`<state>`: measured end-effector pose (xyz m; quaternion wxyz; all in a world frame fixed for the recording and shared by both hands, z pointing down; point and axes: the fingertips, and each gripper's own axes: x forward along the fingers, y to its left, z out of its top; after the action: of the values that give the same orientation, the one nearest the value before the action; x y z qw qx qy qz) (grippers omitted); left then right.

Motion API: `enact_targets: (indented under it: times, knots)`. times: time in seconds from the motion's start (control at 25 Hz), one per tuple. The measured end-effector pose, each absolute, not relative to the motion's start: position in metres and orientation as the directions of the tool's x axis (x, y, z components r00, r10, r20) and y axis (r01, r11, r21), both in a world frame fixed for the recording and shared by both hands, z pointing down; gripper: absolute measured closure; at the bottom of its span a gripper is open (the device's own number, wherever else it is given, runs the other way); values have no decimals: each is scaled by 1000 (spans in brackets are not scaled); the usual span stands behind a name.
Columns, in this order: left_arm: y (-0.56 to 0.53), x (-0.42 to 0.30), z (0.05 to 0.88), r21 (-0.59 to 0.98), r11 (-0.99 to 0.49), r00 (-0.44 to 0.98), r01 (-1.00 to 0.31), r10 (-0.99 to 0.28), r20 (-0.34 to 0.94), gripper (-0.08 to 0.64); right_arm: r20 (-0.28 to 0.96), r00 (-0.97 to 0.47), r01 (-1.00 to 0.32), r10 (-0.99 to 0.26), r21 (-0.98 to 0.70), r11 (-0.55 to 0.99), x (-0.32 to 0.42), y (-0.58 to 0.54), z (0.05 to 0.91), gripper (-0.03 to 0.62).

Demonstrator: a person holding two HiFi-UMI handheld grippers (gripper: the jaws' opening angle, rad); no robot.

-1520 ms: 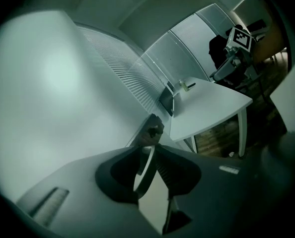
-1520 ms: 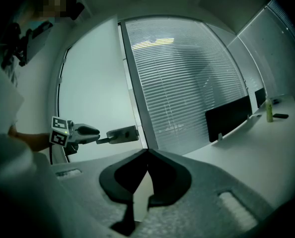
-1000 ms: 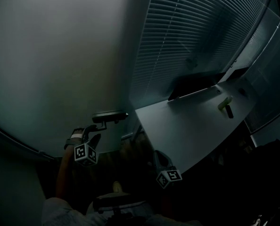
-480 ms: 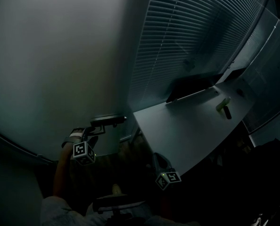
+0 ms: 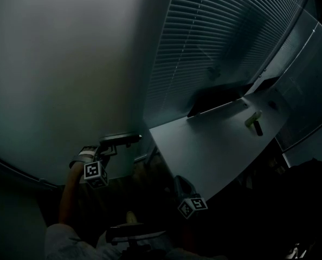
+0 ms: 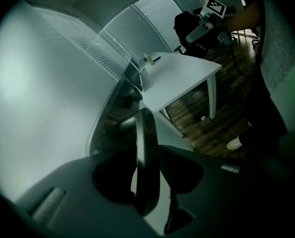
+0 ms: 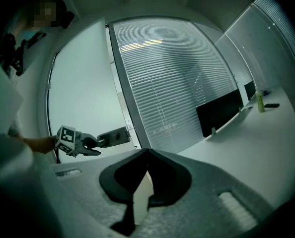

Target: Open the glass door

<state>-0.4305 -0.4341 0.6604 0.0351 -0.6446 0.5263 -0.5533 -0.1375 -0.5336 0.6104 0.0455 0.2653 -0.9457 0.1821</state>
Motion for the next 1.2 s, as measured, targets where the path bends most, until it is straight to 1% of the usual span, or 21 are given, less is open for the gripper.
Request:
enact_targets:
  times: [0.24, 0.32, 0.36, 0.48, 0.72, 1.2]
  knots:
    - [-440, -430, 664, -634, -456, -163, -625, -718, 676, 445, 186, -844, -536, -503, -327, 778, -132, -539, 614, 594]
    - [-443, -429, 663, -643, -440, -167, -627, -730, 663, 470, 179, -842, -539, -510, -330, 775, -130, -540, 612, 594]
    - [-445, -428, 662, -648, -434, -170, -626, -735, 656, 501, 178, -841, -540, -511, -331, 774, -130, -541, 611, 594]
    - [-449, -429, 662, -670, -427, -177, -607, -749, 638, 546, 183, -838, -545, -515, -328, 771, -127, -542, 612, 594]
    - [-451, -427, 659, -709, -419, -188, -567, -772, 607, 557, 190, -830, -558, -525, -324, 764, -118, -546, 611, 594]
    - [-446, -423, 652, -702, -432, -175, -566, -770, 614, 557, 182, -825, -565, -535, -290, 773, -104, -545, 604, 594]
